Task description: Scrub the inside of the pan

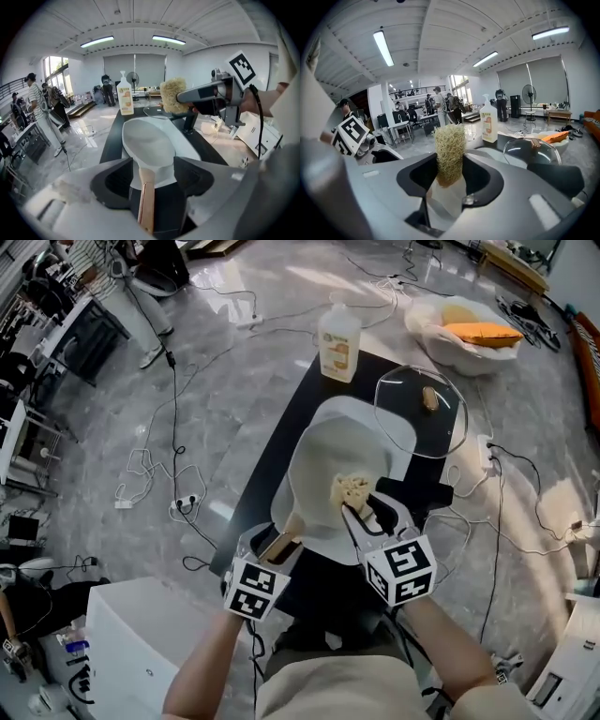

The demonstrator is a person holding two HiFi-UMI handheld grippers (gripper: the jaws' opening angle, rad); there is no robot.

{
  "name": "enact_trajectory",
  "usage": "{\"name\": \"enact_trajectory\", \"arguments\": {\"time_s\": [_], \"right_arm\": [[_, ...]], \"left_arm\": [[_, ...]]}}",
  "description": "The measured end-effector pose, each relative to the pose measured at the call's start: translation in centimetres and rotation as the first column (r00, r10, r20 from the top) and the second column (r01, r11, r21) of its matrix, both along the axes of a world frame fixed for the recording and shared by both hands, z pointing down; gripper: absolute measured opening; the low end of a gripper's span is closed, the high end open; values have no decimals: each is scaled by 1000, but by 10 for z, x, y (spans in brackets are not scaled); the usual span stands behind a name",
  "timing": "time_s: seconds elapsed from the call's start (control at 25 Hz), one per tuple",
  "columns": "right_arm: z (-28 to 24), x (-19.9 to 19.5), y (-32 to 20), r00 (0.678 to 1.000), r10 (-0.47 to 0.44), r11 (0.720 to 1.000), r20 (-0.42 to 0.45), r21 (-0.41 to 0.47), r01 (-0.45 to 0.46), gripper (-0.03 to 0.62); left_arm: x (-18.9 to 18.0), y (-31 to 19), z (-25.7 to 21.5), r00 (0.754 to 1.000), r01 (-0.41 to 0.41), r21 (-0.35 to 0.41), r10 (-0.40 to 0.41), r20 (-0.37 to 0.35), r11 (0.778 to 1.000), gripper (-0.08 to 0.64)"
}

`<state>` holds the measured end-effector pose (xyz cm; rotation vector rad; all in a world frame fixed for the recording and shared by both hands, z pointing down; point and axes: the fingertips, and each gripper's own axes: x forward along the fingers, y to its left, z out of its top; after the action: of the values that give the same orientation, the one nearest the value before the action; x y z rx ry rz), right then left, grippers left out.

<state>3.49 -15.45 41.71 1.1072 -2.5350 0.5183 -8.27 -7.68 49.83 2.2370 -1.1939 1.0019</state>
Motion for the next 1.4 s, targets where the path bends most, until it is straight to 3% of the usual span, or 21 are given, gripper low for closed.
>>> {"name": "enact_trajectory", "arguments": {"time_s": [0.32,0.8,1.0,1.24,1.4], "right_arm": [[80,-15,-19,1000,-5,995,-27,-97,2,164],[157,-42,-36,993,-54,986,-101,-163,37,164],[183,-59,-47,992,-93,979,-82,-188,76,164],[211,-101,-59,980,-198,956,-14,-222,190,164],[220,-116,-83,982,-177,971,-57,-171,166,164]], "left_arm": [[-7,-8,79,998,47,-137,-40,47,989,279],[0,-19,128,994,-4,-277,33,102,961,279],[-1,-14,139,994,5,-306,28,104,952,241],[-3,-13,144,998,8,-320,14,67,947,218],[-2,-12,142,998,-10,-319,30,56,948,218]]}}
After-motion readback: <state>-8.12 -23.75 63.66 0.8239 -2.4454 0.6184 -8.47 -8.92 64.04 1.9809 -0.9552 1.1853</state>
